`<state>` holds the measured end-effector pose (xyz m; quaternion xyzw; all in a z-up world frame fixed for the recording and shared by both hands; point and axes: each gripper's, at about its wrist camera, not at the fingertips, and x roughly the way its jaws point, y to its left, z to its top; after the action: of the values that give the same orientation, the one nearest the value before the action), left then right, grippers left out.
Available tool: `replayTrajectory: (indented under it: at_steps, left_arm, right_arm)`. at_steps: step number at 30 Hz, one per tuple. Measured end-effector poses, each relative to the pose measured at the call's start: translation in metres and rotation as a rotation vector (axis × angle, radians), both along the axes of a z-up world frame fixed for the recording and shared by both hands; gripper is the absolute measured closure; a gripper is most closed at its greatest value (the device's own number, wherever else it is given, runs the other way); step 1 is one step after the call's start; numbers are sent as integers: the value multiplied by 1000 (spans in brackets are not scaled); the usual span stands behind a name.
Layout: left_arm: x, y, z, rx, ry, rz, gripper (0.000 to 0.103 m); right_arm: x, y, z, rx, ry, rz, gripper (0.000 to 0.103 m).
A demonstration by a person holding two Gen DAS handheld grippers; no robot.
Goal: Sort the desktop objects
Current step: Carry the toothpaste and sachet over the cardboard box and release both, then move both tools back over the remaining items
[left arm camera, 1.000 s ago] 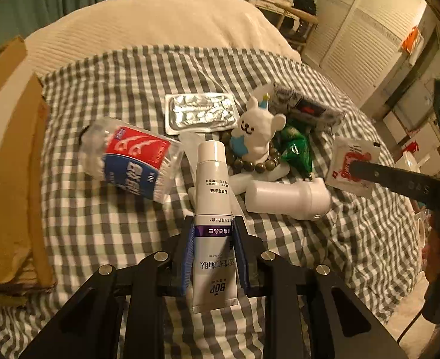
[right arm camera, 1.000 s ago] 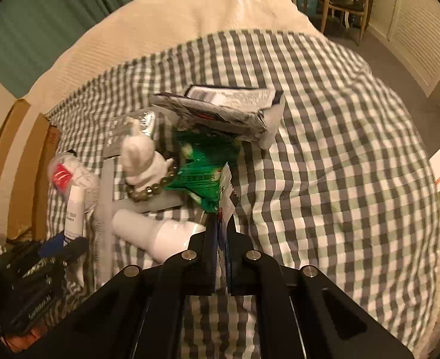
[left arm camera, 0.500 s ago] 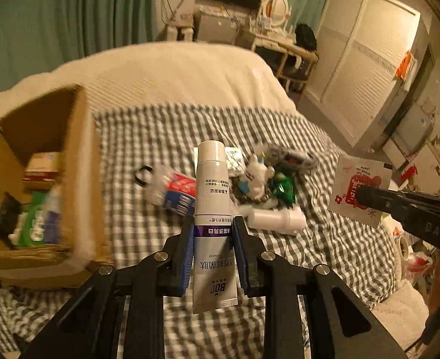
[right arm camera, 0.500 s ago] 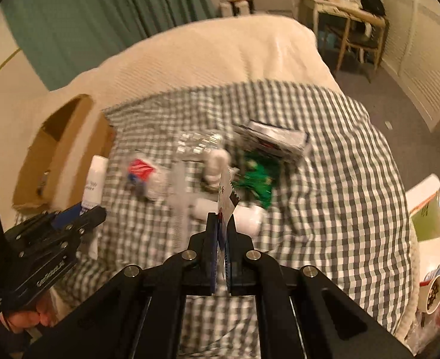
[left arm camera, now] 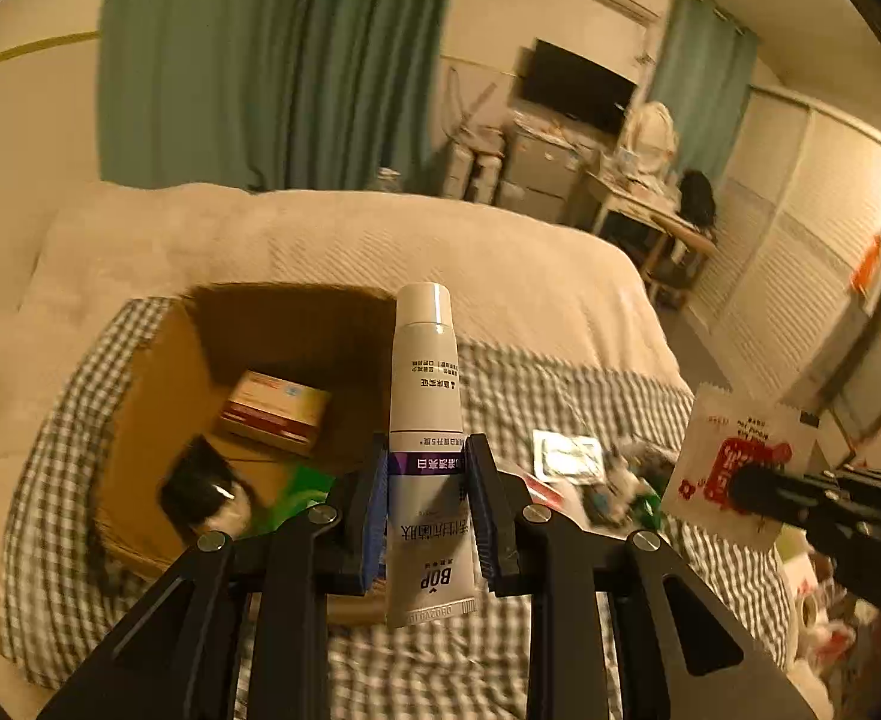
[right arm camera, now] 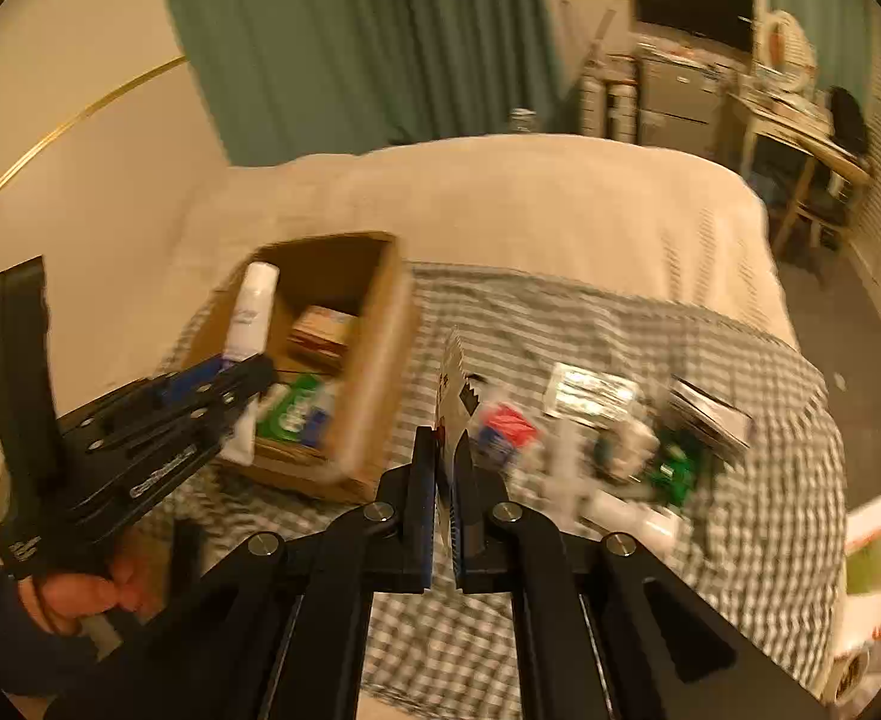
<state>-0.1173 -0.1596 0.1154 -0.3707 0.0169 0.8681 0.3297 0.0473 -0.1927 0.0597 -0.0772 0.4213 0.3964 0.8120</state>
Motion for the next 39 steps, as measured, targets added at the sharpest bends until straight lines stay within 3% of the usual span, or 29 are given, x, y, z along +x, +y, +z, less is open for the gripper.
replayTrajectory:
  at_steps: [4, 7, 14, 21, 23, 24, 25, 26, 27, 34, 39]
  left_arm:
    - [-27, -20, -4, 11, -3, 52, 78]
    - [-45, -28, -20, -23, 14, 78, 78]
    - [-80, -28, -69, -98, -16, 101, 78]
    - [-94, -23, -81, -142, 18, 107, 78]
    - [-95, -24, -81, -155, 38, 123, 75]
    - [-95, -24, -80, -157, 40, 124, 66]
    - [-95, -24, -80, -163, 41, 131, 58]
    - [-95, -25, -79, -166, 43, 137, 41]
    - [-92, -27, -77, -162, 53, 152, 37]
    - [-74, -32, -57, -168, 61, 164, 33]
    - [-40, -26, -26, -148, 104, 147, 21]
  right_arm:
    - [-6, 44, 10, -11, -25, 74, 100]
    - [-5, 77, 6, -20, -29, 124, 100]
    - [6, 145, -32, -31, 7, 213, 100]
    - [17, 178, -62, -18, 28, 261, 100]
    - [21, 181, -67, -9, 36, 261, 95]
    - [23, 182, -70, -3, 39, 261, 92]
    - [25, 183, -71, -1, 40, 259, 81]
    - [27, 184, -72, -21, 34, 145, 71]
    - [27, 183, -73, -16, 37, 138, 68]
    - [25, 170, -65, -23, 21, 111, 68]
    - [11, 142, -42, -22, -12, 75, 68]
